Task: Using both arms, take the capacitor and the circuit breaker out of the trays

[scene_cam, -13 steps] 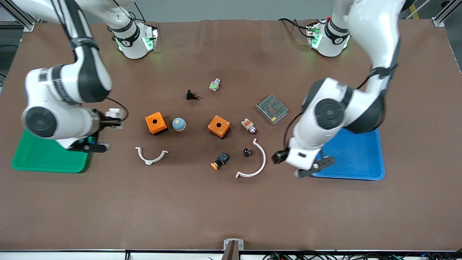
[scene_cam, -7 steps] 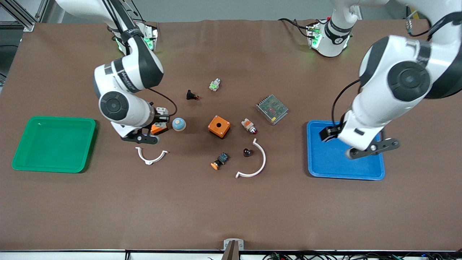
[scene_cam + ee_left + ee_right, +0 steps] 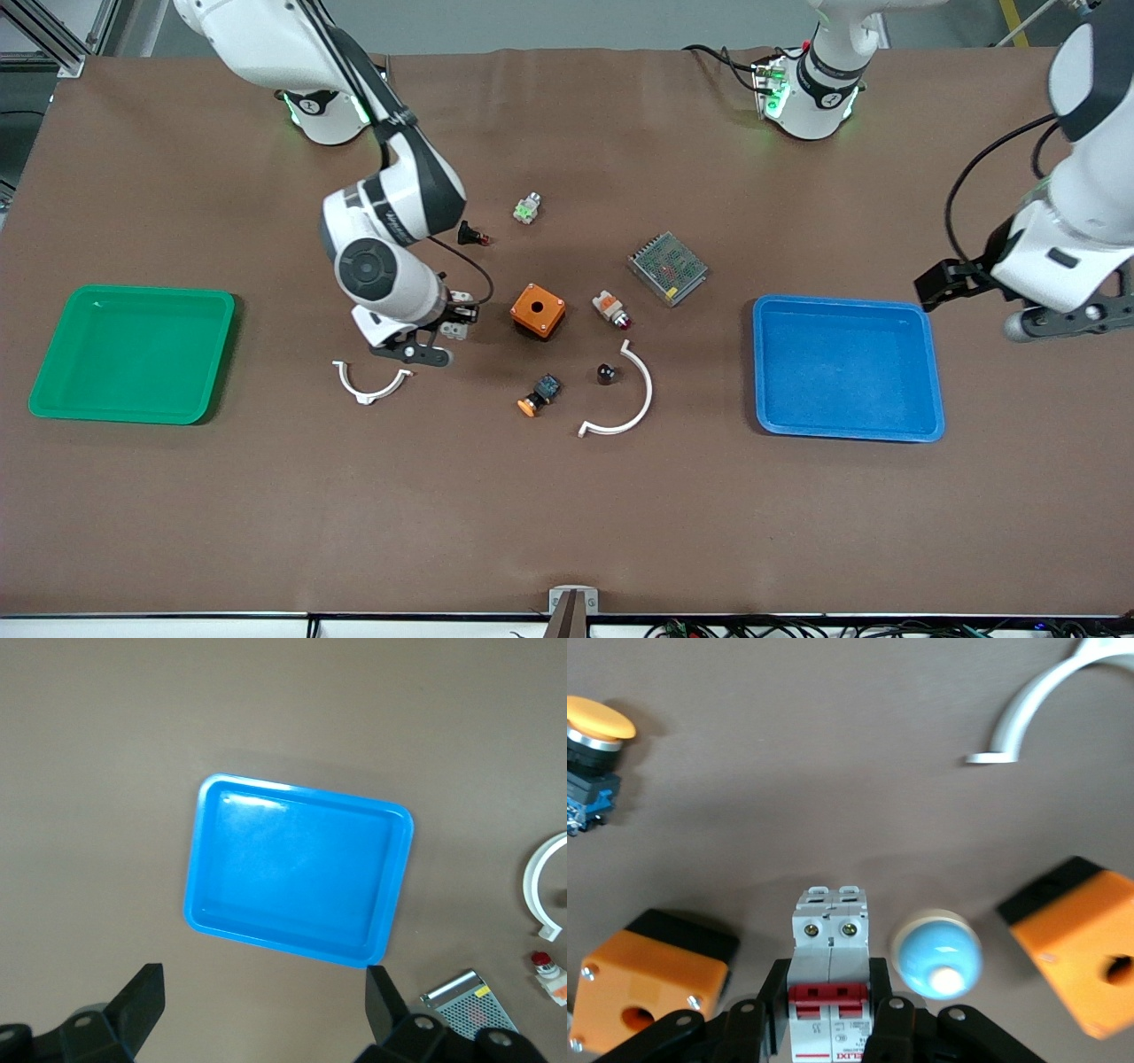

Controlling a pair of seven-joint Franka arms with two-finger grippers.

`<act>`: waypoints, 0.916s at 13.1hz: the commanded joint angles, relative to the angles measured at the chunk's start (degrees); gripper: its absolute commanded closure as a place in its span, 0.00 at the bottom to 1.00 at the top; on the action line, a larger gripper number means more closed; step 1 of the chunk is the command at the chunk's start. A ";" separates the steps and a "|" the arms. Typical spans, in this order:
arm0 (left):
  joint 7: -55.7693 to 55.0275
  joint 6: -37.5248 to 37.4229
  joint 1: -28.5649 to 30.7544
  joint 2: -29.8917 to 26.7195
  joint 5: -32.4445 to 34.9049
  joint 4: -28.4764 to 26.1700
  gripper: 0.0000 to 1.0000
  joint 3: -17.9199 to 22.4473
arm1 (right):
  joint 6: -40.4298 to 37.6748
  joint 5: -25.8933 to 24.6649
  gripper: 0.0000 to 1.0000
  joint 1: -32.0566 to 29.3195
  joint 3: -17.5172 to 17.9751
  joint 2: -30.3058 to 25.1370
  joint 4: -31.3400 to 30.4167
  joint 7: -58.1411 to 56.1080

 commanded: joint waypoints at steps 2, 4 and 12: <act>1.61 0.47 1.69 -3.30 0.33 -1.94 0.00 -0.66 | 2.46 1.16 0.75 0.98 -0.59 2.07 0.65 1.33; 3.71 0.29 3.44 -4.62 0.16 -2.55 0.00 -0.66 | 2.99 1.16 0.75 0.98 -0.59 2.94 0.65 1.33; 7.94 -1.29 4.94 -8.49 -1.77 -4.58 0.00 -0.75 | 3.27 1.16 0.00 0.63 -0.59 3.84 0.65 2.03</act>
